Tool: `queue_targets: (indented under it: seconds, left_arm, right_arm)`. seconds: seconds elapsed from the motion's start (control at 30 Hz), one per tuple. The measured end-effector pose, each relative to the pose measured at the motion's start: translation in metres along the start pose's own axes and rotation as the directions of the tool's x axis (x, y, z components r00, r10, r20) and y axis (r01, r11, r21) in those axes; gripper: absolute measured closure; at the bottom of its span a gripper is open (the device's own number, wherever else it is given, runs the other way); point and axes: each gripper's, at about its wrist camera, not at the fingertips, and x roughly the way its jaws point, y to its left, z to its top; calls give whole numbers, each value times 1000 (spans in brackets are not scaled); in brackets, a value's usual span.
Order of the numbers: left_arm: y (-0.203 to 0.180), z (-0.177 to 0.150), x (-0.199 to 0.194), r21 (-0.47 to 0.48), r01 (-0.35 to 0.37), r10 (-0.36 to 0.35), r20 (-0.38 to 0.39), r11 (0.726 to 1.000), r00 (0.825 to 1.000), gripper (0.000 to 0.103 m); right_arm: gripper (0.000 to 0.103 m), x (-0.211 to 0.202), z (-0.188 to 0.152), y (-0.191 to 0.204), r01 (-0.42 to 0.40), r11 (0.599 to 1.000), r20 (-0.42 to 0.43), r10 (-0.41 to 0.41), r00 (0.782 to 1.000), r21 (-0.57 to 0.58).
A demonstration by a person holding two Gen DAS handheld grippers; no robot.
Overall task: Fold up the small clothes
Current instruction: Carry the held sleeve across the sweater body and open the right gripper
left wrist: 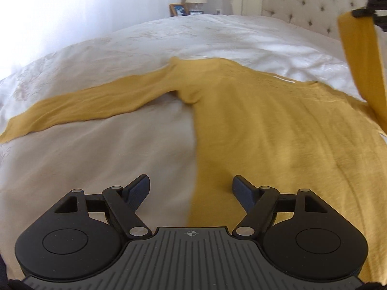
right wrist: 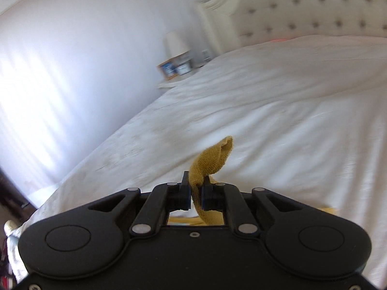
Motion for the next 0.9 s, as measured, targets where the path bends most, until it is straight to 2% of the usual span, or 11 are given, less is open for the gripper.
queue_targets:
  seconds: [0.17,0.33,0.47,0.57,0.6,0.67,0.7,0.83,0.9]
  left_arm:
    - [32,-17,1,-103,34,-32,21,994,999,28]
    - [41,-17,-1,-123,54,-49,43,991,998,28]
    - [47,-13,0,-147,53,-47,50,988,998,28]
    - [55,-13,2,-179,72,-64,53,981,997,28]
    - [56,-13,2,-181,82,-74,54,980,996,28]
    - [59,-18,4,-176,101,-91,62,979,994,28]
    - [60,-20,5,-177,113,-102,69,978,992,28]
    - [69,-22,8,-219,163,-144,100,962,985,23]
    - [72,-23,10,-214,186,-168,103,959,980,15]
  right_arm:
    - [89,79,-44,72,-60,997,-100,54,994,-52]
    - [89,143,-97,119,-38,990,-193,11,981,-138]
    - [88,169,-139,146,-28,975,-237,-27,971,-223]
    - [76,182,-160,156,-64,972,-269,1,963,-226]
    - [67,185,-164,157,-91,973,-277,29,960,-214]
    - [57,181,-171,159,-148,972,-273,94,957,-185]
    - [52,177,-172,159,-163,970,-265,112,958,-180]
    - [49,148,-166,149,-172,968,-188,137,972,-184]
    - [37,129,-161,136,-141,974,-145,116,983,-179]
